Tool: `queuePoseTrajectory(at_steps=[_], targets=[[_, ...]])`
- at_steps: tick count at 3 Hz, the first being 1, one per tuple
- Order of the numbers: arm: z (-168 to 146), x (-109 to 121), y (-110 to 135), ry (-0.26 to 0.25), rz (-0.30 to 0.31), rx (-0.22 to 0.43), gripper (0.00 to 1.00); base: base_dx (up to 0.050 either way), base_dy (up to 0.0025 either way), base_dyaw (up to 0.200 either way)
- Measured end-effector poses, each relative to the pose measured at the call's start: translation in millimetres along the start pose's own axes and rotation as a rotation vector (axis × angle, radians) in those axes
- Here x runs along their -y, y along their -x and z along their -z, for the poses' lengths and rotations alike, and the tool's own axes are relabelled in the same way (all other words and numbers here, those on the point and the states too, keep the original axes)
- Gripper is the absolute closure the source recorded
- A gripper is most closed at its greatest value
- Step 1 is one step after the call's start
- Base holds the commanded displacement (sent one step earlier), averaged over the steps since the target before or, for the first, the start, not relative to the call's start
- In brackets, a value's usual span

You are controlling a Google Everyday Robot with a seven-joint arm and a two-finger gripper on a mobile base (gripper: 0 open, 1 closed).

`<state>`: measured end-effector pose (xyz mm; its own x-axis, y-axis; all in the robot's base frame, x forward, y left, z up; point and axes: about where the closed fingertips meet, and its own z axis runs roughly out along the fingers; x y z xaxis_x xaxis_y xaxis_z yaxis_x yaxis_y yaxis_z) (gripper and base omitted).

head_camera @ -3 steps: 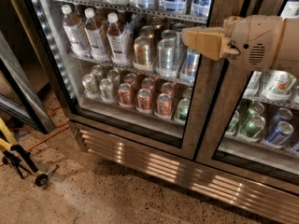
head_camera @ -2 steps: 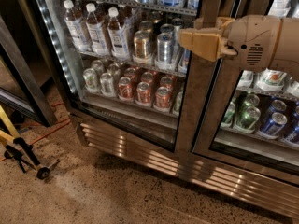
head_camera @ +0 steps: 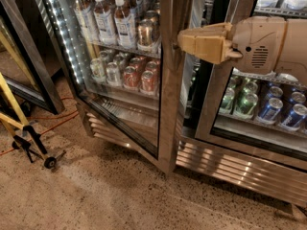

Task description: Open left fridge door

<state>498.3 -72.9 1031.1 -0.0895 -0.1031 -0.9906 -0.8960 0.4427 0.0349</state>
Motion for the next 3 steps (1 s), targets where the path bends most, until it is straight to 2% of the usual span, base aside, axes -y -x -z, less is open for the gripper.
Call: queuePoseTrajectory(at_steps=[1, 3], targets=[[-0.1, -0.1, 0.1, 0.000, 0.000, 0.000, 1.00, 0.000, -0.00003, -0.198], [-3.1, 2.1, -7.4, -0.009, -0.016, -0.011, 1.00, 0.000, 0.00000, 0.000]])
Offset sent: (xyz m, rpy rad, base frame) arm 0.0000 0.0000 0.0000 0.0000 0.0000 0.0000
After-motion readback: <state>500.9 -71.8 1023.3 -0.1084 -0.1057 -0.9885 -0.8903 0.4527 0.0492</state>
